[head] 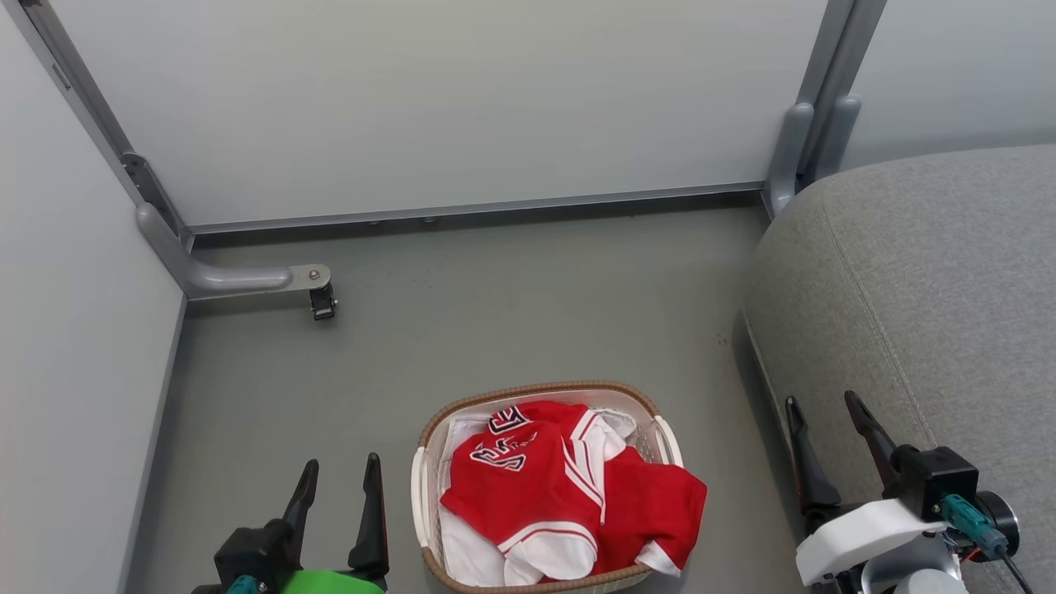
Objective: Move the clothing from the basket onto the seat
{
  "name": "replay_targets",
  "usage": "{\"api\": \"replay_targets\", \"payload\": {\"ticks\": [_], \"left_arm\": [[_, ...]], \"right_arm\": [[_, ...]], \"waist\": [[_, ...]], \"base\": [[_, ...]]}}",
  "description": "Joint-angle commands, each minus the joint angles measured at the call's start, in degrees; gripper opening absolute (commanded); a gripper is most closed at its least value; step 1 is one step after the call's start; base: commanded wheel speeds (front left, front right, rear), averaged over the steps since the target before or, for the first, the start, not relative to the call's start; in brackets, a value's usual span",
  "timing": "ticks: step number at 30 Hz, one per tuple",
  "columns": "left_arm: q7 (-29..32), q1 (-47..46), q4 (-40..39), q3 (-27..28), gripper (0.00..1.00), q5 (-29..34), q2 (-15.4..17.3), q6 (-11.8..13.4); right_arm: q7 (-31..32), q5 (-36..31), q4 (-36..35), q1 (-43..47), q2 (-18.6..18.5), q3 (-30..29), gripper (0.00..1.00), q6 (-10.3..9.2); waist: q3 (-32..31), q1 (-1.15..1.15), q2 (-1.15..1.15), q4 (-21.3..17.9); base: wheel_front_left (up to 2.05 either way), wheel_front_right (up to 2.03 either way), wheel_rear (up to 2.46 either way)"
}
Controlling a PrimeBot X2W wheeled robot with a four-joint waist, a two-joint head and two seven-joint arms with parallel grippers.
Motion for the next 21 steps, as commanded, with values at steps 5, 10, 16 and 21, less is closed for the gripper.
{"api": "replay_targets", "payload": {"ticks": [5, 10, 16, 21], "left_arm": [[-0.5, 0.5, 0.3, -0.2, 1.0, 1.1, 0.4, 0.4], [-0.5, 0.5, 0.4, -0.2, 1.0, 1.0, 0.4, 0.5], [-0.5, 0.6, 0.5, -0.2, 1.0, 0.9, 0.4, 0.5], [-0.5, 0.6, 0.3, -0.2, 1.0, 1.0, 0.4, 0.4]], "right_arm": [[-0.6, -1.3, -0.1, 0.9, -0.4, 0.0, 1.0, 0.01], [-0.6, -1.1, -0.1, 1.0, -0.4, 0.0, 1.0, 0.02], [-0.6, -0.9, 0.1, 0.9, -0.4, 0.0, 1.0, 0.01], [-0.6, -0.8, -0.1, 1.0, -0.4, 0.1, 1.0, 0.02]], "waist": [[0.0, 0.0, 0.0, 0.1], [0.1, 0.0, 0.0, 0.1], [0.1, 0.0, 0.0, 0.0], [0.2, 0.0, 0.0, 0.0]], "base": [[0.0, 0.0, 0.0], [0.0, 0.0, 0.0], [0.0, 0.0, 0.0], [0.0, 0.0, 0.0]]}}
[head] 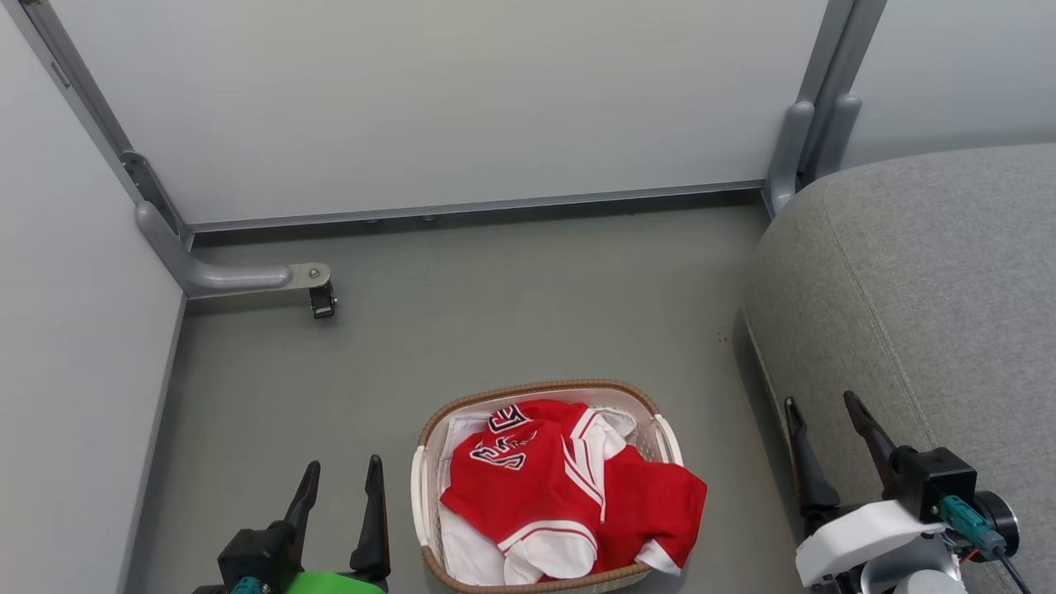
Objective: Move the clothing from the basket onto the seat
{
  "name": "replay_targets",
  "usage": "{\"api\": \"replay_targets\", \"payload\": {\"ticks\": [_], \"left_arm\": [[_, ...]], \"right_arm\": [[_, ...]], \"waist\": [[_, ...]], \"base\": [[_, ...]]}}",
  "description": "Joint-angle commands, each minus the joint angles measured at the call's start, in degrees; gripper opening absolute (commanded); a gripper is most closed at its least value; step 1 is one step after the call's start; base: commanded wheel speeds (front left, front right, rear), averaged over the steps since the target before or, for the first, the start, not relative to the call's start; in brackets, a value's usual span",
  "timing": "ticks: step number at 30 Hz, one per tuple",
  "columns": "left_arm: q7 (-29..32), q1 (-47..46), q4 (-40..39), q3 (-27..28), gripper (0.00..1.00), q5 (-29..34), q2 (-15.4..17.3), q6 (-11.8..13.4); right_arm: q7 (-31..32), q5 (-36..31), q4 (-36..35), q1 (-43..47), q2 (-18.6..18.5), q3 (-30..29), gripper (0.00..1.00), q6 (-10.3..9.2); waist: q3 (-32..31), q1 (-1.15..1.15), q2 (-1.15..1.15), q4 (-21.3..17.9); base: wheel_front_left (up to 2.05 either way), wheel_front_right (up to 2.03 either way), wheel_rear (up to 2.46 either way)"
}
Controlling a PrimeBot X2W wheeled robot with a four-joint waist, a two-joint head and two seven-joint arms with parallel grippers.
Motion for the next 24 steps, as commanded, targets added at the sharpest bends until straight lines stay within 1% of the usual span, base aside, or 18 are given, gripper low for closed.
{"api": "replay_targets", "payload": {"ticks": [1, 8, 14, 18, 24], "left_arm": [[-0.1, 0.5, -0.1, 0.0, 1.0, -0.1, 0.4, 0.3], [-0.1, 0.4, -0.3, -0.1, 1.0, -0.1, 0.4, 0.2], [-0.1, -1.9, -0.4, -0.8, 1.0, 1.5, 0.4, -0.3], [-0.1, -5.0, -0.5, -1.3, 1.0, 2.8, 0.4, -0.9], [-0.1, -14.1, 0.4, -3.7, 1.0, 5.3, 0.3, -1.9]], "right_arm": [[-0.3, 0.2, -0.1, 0.9, -0.3, 0.0, 1.0, 0.01], [-0.3, -0.1, -0.6, 0.7, -0.3, -0.2, 1.0, 0.0], [-0.3, -0.4, -2.2, -1.1, -0.3, -0.1, 1.0, 0.0], [-0.2, -0.9, -3.9, -3.1, -0.3, -0.2, 1.0, 0.0], [-0.2, -1.6, -6.3, -8.4, -0.3, -1.4, 1.0, 0.0]], "waist": [[0.1, 0.0, 0.0, 0.0], [0.8, 0.0, 0.0, 0.0], [4.4, 0.0, 0.0, -0.4], [9.4, 0.0, 0.0, -1.1], [19.5, 0.0, 0.0, -2.7]], "base": [[0.0, 0.0, 0.0], [0.0, 0.0, 0.0], [0.0, 0.0, 0.0], [0.0, 0.0, 0.0], [0.0, 0.0, 0.0]]}}
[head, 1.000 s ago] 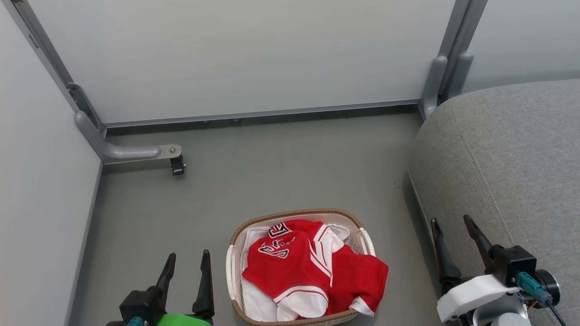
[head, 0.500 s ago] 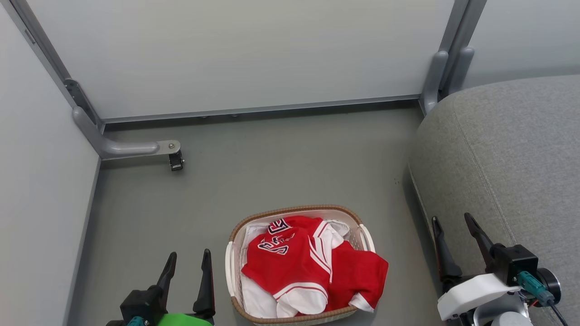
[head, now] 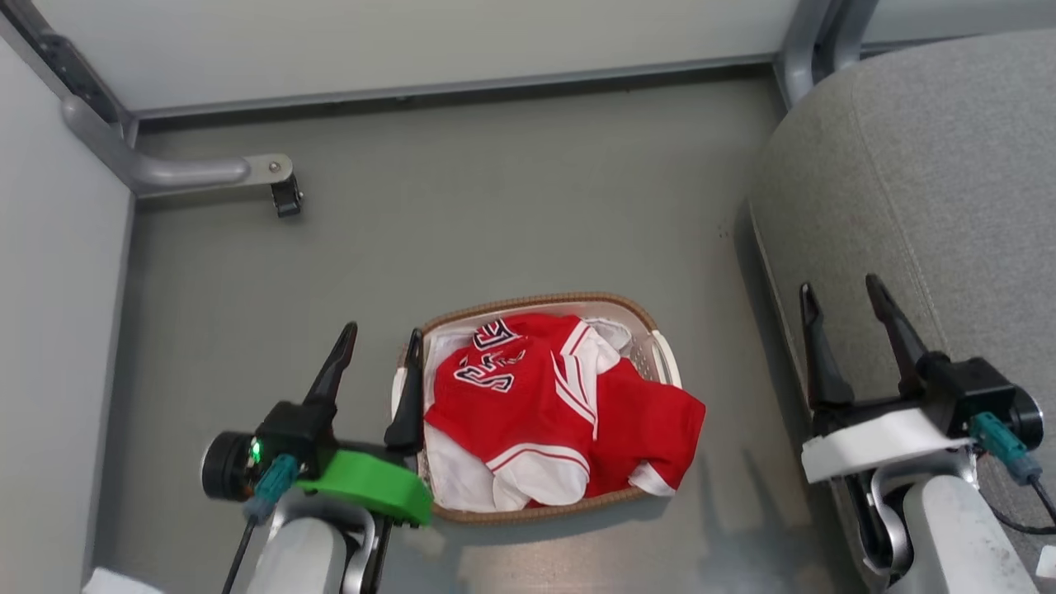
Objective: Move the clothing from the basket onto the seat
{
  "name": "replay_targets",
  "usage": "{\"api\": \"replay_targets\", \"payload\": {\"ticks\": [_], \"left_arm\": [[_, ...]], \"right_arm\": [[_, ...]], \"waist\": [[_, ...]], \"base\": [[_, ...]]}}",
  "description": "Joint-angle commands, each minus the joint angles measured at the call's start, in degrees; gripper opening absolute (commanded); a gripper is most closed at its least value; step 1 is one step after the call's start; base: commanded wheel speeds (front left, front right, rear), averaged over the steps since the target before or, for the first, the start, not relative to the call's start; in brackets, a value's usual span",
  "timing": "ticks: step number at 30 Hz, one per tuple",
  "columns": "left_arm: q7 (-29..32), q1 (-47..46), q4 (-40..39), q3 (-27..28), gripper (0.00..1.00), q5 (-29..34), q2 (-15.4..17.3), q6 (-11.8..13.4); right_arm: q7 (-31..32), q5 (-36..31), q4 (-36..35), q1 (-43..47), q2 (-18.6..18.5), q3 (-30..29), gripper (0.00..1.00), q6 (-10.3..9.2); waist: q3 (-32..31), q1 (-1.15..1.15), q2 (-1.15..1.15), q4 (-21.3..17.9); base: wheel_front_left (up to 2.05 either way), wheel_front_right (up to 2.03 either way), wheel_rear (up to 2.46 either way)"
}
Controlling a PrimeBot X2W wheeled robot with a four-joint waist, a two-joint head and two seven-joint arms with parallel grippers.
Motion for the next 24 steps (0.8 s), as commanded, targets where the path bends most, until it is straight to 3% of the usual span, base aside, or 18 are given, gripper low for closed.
{"api": "replay_targets", "payload": {"ticks": [1, 6, 11, 24], "left_arm": [[0.0, -3.4, 0.7, -0.8, 1.0, 1.3, 0.3, -0.5], [0.0, -14.5, 5.7, -3.8, 1.0, 5.4, 0.3, -1.7], [0.0, -23.0, 12.5, -5.9, 1.0, 5.5, 0.3, -2.1], [0.0, -36.0, 35.2, -13.3, 1.0, 6.0, 0.4, -2.2]], "right_arm": [[-0.1, -0.3, -0.7, -2.1, -0.3, -0.6, 1.0, 0.0], [-0.1, 0.7, -3.3, -9.1, -0.3, -2.2, 1.0, 0.0], [-0.1, 1.8, -5.6, -13.8, -0.2, -3.2, 1.0, 0.0], [-0.1, 5.7, -9.8, -19.6, -0.2, -2.3, 1.0, 0.0]], "waist": [[9.7, 0.0, 0.0, -2.1], [20.4, 0.0, 0.0, -4.7], [27.4, 0.0, 0.0, -6.5], [37.5, 0.0, 0.0, -12.0]], "base": [[0.0, 0.0, 0.0], [0.0, 0.0, 0.0], [0.0, 0.0, 0.0], [0.0, 0.0, 0.0]]}}
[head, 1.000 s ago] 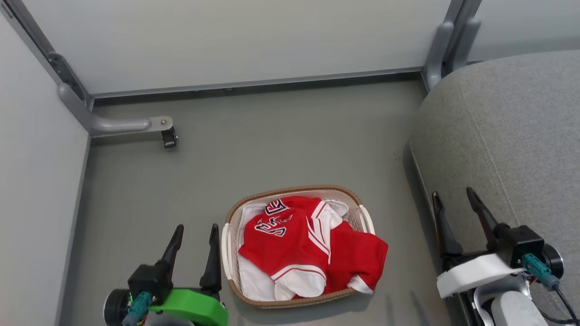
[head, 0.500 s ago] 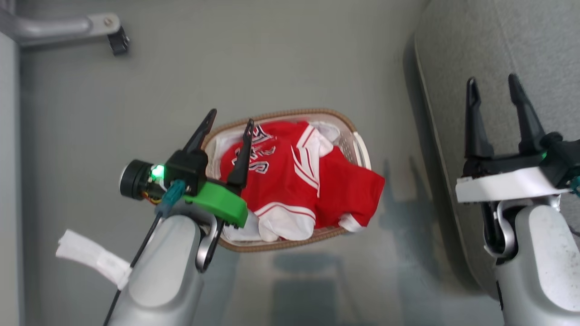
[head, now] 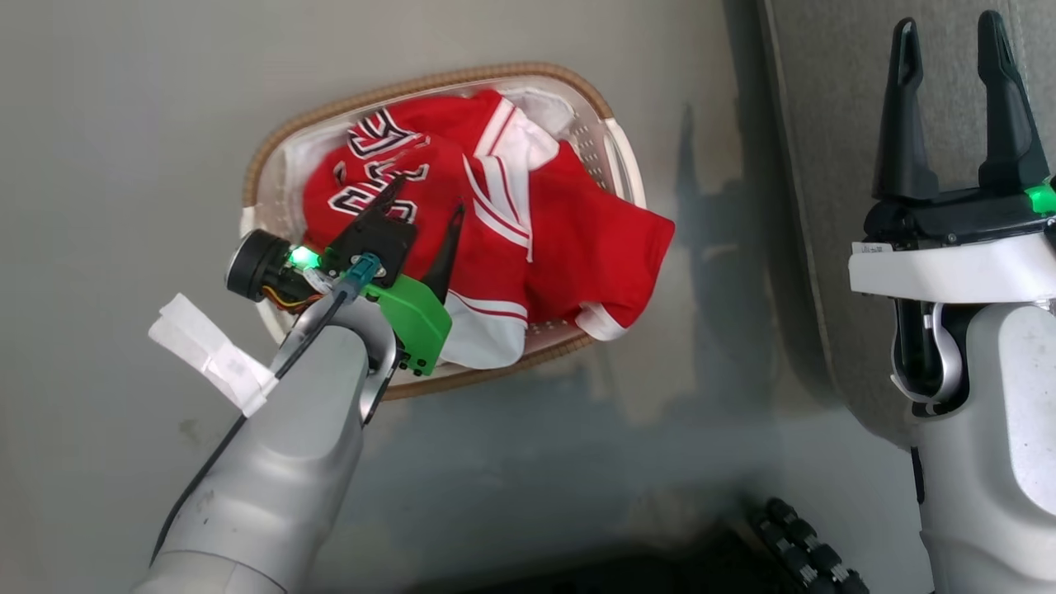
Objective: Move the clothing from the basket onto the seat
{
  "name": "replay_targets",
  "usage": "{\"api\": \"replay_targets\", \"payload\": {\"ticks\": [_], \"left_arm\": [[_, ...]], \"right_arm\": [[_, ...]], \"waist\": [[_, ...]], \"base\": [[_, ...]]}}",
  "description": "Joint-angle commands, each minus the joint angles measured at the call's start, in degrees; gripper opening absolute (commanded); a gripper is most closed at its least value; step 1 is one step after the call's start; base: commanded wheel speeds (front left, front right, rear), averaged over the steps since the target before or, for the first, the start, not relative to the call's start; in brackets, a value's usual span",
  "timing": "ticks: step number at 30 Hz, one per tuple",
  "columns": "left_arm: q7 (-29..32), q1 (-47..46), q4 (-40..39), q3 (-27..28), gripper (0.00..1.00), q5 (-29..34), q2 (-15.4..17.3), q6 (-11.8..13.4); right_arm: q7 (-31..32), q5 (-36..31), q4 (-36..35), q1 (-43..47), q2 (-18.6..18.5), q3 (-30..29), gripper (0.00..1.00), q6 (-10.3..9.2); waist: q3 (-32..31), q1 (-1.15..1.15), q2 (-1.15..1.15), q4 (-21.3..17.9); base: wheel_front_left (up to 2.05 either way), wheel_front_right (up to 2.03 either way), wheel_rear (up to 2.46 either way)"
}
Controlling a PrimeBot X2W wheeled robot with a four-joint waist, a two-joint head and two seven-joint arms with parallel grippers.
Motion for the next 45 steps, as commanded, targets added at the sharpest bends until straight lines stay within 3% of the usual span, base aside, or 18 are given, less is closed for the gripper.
{"api": "replay_targets", "payload": {"ticks": [1, 17, 20, 21, 23, 24, 25, 36, 45], "left_arm": [[0.0, -1.7, 1.6, -0.3, 1.0, -0.8, 0.5, 0.4], [0.0, -10.6, 13.9, 0.3, 1.0, -3.0, 1.2, 8.1], [1.2, -11.0, 16.8, -0.3, 1.0, -2.8, 1.3, 8.0], [1.6, -11.0, 17.6, -0.4, 0.64, -3.1, 1.2, 7.5], [1.8, -11.0, 18.6, -0.5, 0.25, -3.5, 1.1, 7.3], [1.7, -11.0, 18.8, -0.6, 0.09, -3.6, 1.1, 7.1], [1.6, -10.8, 19.1, -0.6, 0.0, -3.8, 1.0, 7.0], [-0.1, -6.1, 16.6, -1.5, 0.0, -5.6, 0.5, 4.4], [-0.1, 1.6, 4.4, -1.4, 0.0, -6.3, 1.4, 1.9]], "right_arm": [[-0.1, 0.8, -0.4, -0.7, -0.1, 0.2, 1.0, 0.0], [-0.1, 3.8, -0.8, -0.9, -0.1, 2.4, 1.0, 0.0], [-0.1, 4.1, -0.7, -0.9, -0.1, 2.8, 1.0, 0.0], [-0.1, 4.1, -0.7, -0.9, -0.1, 2.9, 1.0, 0.0], [-0.1, 3.9, -0.5, -0.8, -0.1, 3.0, 1.0, 0.0], [-0.1, 3.9, -0.4, -0.8, -0.1, 3.0, 1.0, 0.0], [-0.1, 3.8, -0.3, -0.7, -0.1, 3.0, 1.0, 0.0], [-0.1, 2.5, 1.8, 0.6, -0.1, 3.0, 1.0, 0.0], [-0.1, -0.1, 5.4, 4.6, -0.2, 2.2, 1.0, 0.0]], "waist": [[5.4, -0.01, 0.0, -4.9], [7.0, -0.01, 0.0, -7.8], [6.9, -0.01, 0.0, -8.0], [6.8, -0.01, 0.0, -8.0], [6.6, -0.01, 0.0, -7.9], [6.5, -0.01, 0.0, -7.8], [6.2, -0.01, 0.0, -7.7], [0.1, -0.01, 0.0, -4.9], [-10.7, -0.01, 0.0, -1.3]], "base": [[0.0, 0.0, 0.0], [0.0, 0.0, 0.0], [0.0, 0.0, 0.0], [0.0, 0.0, 0.0], [0.0, 0.0, 0.0], [0.0, 0.0, 0.0], [0.0, 0.0, 0.0], [0.0, 0.0, 0.0], [0.0, 0.0, 0.0]]}}
